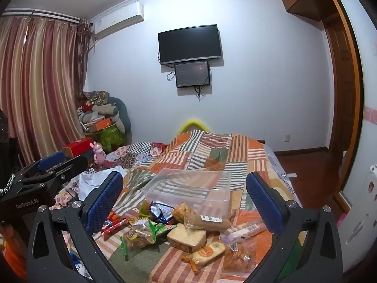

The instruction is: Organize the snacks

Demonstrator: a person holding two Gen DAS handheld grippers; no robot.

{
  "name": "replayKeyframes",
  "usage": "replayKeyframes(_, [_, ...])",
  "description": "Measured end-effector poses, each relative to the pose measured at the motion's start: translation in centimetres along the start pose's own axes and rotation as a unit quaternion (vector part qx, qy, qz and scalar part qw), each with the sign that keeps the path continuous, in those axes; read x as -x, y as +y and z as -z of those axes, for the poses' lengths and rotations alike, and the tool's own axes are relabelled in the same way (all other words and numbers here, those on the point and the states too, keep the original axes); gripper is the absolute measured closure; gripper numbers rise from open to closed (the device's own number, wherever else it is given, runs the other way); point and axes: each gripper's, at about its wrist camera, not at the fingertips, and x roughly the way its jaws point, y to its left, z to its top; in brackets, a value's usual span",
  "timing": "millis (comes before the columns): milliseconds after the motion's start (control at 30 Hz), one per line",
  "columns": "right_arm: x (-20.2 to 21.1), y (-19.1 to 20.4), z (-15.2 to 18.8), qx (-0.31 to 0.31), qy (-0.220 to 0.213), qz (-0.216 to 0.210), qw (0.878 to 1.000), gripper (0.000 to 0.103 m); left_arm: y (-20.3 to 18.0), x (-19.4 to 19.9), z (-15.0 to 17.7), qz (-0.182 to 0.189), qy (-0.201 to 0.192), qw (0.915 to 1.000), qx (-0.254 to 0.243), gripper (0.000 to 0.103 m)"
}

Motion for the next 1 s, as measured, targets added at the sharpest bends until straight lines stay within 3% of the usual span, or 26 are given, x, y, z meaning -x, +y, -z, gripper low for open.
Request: replayKeyframes(1000, [0.40,-0.23,-0.35,-0.011,-0.005,-0.002,1.000,0.000,0.20,-0.14,0.17,0.004,0.005,1.0000,-0.005,0.000])
